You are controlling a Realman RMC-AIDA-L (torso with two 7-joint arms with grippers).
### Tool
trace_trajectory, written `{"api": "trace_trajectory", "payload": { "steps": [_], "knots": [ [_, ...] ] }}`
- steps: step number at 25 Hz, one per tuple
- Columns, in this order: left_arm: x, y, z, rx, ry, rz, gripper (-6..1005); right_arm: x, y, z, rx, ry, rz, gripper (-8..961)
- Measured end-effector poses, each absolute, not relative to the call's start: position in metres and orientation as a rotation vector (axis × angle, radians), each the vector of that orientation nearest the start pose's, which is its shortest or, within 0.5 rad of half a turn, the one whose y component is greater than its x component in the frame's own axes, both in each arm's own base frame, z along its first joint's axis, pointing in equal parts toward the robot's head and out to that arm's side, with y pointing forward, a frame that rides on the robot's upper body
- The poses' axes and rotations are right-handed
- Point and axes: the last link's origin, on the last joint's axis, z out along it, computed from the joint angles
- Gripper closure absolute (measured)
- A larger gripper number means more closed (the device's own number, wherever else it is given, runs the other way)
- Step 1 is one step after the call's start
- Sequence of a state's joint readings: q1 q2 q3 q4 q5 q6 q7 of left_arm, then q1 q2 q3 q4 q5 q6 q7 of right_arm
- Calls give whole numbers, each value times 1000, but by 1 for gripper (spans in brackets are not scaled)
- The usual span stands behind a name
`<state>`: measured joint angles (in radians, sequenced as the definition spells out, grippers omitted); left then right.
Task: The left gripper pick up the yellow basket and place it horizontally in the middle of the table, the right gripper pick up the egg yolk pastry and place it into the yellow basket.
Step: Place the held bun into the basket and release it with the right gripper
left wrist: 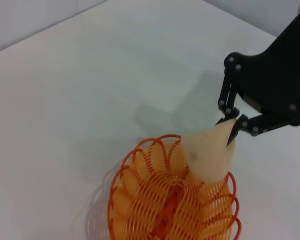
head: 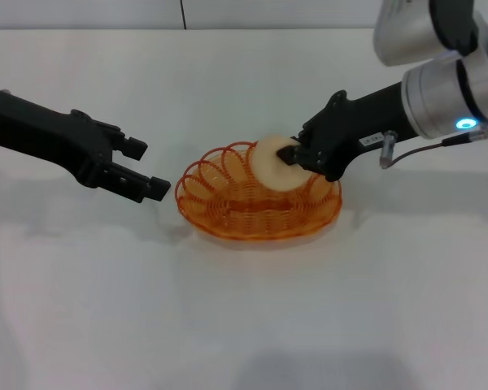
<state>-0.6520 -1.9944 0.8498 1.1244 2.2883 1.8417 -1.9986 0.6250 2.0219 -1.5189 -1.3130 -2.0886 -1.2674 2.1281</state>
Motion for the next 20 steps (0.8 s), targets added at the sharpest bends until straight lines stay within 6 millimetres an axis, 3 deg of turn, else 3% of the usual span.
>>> {"api": "trace_trajectory", "payload": {
  "steps": [18, 20],
  "knots": [
    [-203, 354, 69, -2925, -777, -68, 111, 107, 366, -43, -2902, 230, 62, 899],
    [-203, 354, 69, -2924, -780, -69, 111, 106, 366, -43, -2904, 234, 76, 772]
  ]
}}
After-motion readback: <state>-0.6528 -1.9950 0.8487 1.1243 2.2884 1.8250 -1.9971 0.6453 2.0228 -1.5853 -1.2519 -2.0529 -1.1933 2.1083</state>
